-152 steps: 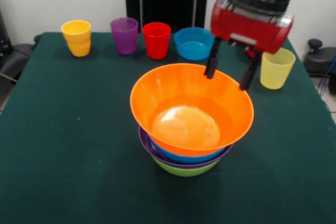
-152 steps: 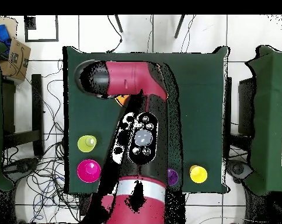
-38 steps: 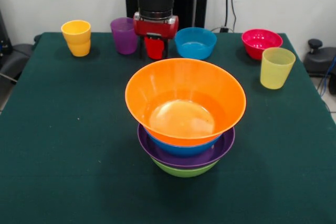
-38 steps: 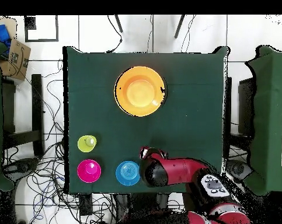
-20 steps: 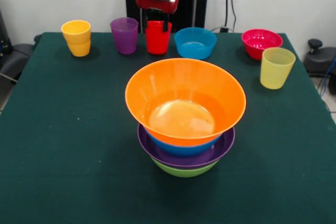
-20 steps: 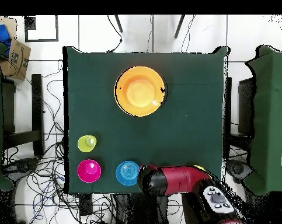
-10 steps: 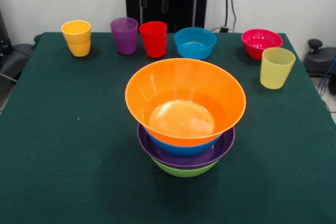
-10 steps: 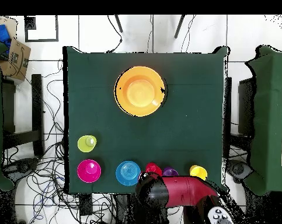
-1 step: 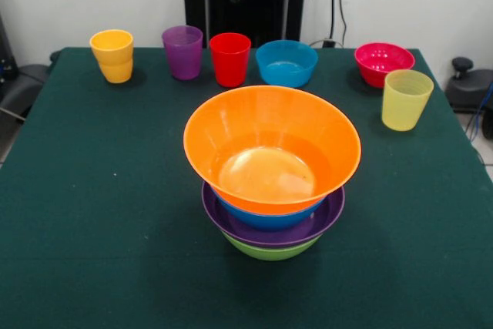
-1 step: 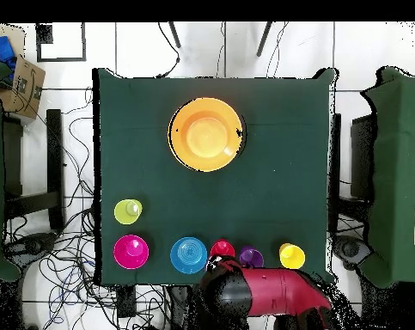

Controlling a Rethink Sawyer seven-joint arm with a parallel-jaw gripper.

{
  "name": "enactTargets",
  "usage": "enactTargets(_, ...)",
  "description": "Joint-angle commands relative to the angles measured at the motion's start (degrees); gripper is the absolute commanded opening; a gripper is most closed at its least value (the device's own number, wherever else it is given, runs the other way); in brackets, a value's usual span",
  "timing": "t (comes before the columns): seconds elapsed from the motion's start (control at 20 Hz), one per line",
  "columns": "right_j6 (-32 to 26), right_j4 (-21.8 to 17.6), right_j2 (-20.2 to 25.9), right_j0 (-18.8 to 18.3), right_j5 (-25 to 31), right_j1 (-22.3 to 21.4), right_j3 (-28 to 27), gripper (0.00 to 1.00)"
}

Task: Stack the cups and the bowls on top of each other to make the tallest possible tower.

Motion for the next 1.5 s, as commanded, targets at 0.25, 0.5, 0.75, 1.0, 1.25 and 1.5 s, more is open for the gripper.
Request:
enactTargets(0.25, -1.4, 1.2, 7.4, 1.2, 0.7, -0.2, -0.4, 1.0)
enactTargets(0.5, -1.7, 0.4, 7.5, 0.9, 1.4, 0.8, -2.5, 1.0)
enactTargets(0.75, -1.3, 1.0, 7.5, 2.6, 3.1, -3.1, -3.7, 1.0)
enactTargets(1.0, -5.0, 5.5, 11.1, 2.0, 9.1, -8.1, -5.9, 1.0)
enactTargets(1.25, -6.1, 7.4, 11.2, 2.5, 14.5, -10.0, -7.3, 1.0)
enactTargets(1.5, -7.9, 8.8, 12.3, -0.2, 14.6, -12.0, -5.3, 1.0)
